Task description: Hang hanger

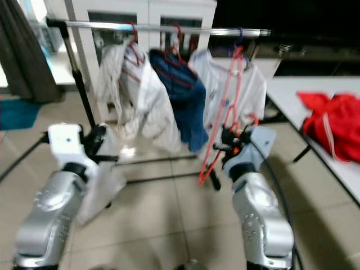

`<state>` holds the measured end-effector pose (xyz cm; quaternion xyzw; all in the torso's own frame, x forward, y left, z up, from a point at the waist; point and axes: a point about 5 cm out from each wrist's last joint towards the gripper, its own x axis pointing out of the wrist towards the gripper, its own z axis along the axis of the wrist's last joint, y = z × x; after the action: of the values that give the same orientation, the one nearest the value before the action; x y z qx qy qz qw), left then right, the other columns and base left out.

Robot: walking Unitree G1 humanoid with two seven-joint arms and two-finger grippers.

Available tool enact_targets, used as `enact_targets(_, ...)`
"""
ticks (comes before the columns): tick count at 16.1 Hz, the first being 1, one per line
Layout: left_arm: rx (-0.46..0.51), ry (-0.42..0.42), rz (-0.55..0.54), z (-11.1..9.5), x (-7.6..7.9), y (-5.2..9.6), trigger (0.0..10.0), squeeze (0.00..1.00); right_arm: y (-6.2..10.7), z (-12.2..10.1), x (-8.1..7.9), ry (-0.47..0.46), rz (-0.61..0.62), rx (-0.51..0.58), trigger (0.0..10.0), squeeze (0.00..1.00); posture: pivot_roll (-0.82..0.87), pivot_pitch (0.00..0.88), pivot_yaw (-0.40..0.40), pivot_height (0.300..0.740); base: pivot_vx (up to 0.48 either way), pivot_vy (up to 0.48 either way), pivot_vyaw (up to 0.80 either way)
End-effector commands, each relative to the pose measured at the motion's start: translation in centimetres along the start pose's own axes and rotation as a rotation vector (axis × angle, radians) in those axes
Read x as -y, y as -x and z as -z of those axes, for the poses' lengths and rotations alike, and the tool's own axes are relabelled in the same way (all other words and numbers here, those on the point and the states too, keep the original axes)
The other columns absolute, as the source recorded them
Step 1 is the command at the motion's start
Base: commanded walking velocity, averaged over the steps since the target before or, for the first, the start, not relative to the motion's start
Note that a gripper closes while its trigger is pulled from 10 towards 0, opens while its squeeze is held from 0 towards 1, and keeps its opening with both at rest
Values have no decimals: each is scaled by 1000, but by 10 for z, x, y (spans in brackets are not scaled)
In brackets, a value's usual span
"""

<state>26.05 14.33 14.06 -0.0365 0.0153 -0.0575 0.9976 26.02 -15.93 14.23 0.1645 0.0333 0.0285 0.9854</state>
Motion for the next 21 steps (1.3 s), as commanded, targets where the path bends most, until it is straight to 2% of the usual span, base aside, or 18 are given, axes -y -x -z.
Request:
enact_targets(1,43,-27,15,-8,5,-2,10000,0,0,-2,0,-3,10,8,10000,0,118,43,-49,740,0,0,-800)
enact_targets(4,12,-38,45,-7,7,-4,10000,0,-3,-2,4,-26,33,15,10000,0,124,41,-49,740,0,0,-800)
enact_targets(6,23,-55,101,-11,8,-3,10000,0,-6,0,6,50,43,-23,10000,0,122,52,-77,740,0,0,-800)
enact_targets(10,32,-71,72,-10,6,-1,10000,0,-7,7,9,118,70,-101,10000,0,125,61,-90,740,0,0,-800)
enact_targets(11,33,-68,74,-11,6,-1,10000,0,-7,7,9,120,71,-101,10000,0,125,61,-90,740,0,0,-800)
enact_targets(13,29,-58,88,-10,8,0,10000,0,-4,11,13,57,96,-111,10000,0,119,64,-79,740,0,0,-800)
enact_targets(21,21,-53,95,-11,9,1,10000,0,0,11,17,63,132,-123,10000,0,115,82,-79,740,0,0,-800)
